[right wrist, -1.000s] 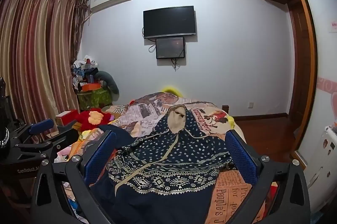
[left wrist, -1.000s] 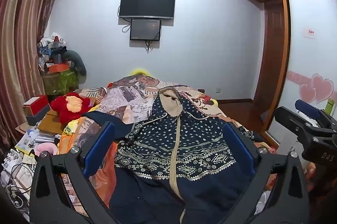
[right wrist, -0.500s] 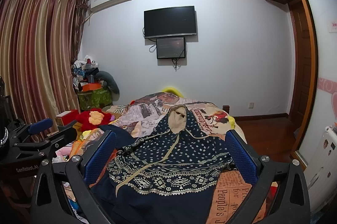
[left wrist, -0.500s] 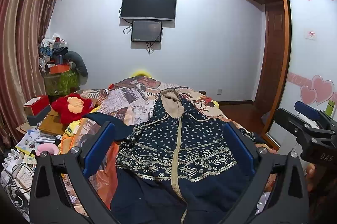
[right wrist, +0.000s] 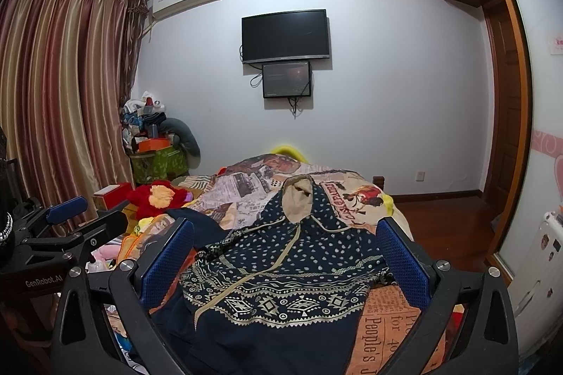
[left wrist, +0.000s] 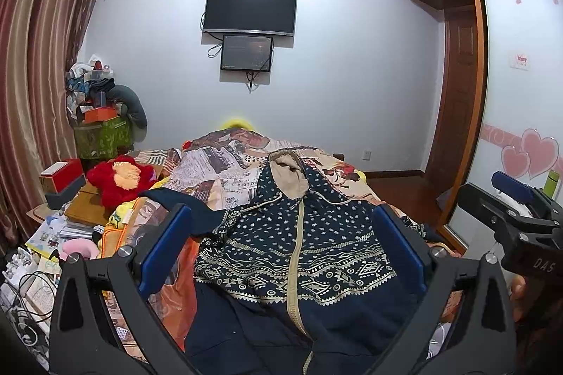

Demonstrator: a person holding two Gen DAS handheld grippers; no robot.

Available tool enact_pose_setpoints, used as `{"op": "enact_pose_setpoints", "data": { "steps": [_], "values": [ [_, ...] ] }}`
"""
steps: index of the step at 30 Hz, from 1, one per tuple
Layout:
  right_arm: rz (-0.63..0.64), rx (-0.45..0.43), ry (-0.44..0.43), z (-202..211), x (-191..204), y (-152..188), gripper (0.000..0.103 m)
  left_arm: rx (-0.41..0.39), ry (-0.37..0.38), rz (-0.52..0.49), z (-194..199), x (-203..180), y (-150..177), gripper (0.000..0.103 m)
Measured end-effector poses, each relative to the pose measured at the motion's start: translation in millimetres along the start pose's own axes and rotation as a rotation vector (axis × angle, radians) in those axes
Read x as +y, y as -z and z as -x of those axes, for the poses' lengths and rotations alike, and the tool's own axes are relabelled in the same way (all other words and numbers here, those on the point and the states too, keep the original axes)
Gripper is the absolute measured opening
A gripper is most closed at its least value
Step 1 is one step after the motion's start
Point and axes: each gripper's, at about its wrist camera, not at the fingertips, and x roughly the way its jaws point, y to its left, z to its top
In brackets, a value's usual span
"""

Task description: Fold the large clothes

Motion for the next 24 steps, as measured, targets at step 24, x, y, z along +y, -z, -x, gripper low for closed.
{"op": "enact_pose_setpoints", "data": {
  "steps": [24],
  "values": [
    [0.001, -0.002, -0.002, 0.9, 0.2, 0.9, 0.103, -0.004, -0.002, 0.001, 1.4, 1.9, -1.6, 0.103]
  ]
}}
